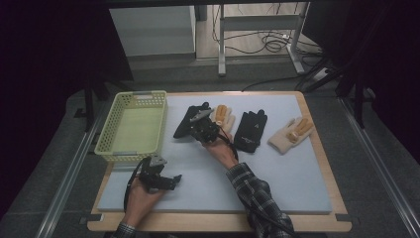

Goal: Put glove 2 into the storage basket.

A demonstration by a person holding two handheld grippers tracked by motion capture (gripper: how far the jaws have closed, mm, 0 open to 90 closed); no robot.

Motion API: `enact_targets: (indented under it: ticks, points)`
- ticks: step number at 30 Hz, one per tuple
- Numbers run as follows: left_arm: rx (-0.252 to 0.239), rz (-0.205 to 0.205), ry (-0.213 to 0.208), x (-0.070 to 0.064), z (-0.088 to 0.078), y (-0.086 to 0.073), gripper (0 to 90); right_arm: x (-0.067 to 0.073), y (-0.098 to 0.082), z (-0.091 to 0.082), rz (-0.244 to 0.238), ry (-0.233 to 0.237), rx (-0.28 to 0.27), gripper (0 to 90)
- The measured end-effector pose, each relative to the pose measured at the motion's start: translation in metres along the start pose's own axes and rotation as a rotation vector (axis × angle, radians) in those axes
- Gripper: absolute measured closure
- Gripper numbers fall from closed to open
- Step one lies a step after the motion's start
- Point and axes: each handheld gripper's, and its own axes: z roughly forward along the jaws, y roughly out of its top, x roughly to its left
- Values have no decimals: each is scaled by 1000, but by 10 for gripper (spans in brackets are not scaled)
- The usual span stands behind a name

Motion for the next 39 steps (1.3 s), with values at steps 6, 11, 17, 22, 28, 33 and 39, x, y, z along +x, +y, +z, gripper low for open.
enact_targets:
  ticks: [6,11,17,22,28,33,39]
  points:
    - [0,0,1,0,0,0,52,7,-10,-32,-7,120,28,647]
    - [-1,-1,0,0,0,0,52,-10,-8,-31,66,61,-3,554]
    - [-1,-3,-2,0,0,0,52,-27,1,13,110,-40,30,367]
    - [-2,-2,-1,0,0,0,52,-34,-1,40,126,-63,76,357]
    - [-1,-2,-1,0,0,0,52,-34,-5,37,199,8,49,781]
    - [-1,-4,-2,0,0,0,52,-29,-7,36,173,-9,31,827]
    - [-1,-3,-2,0,0,0,52,-22,4,21,136,-3,10,834]
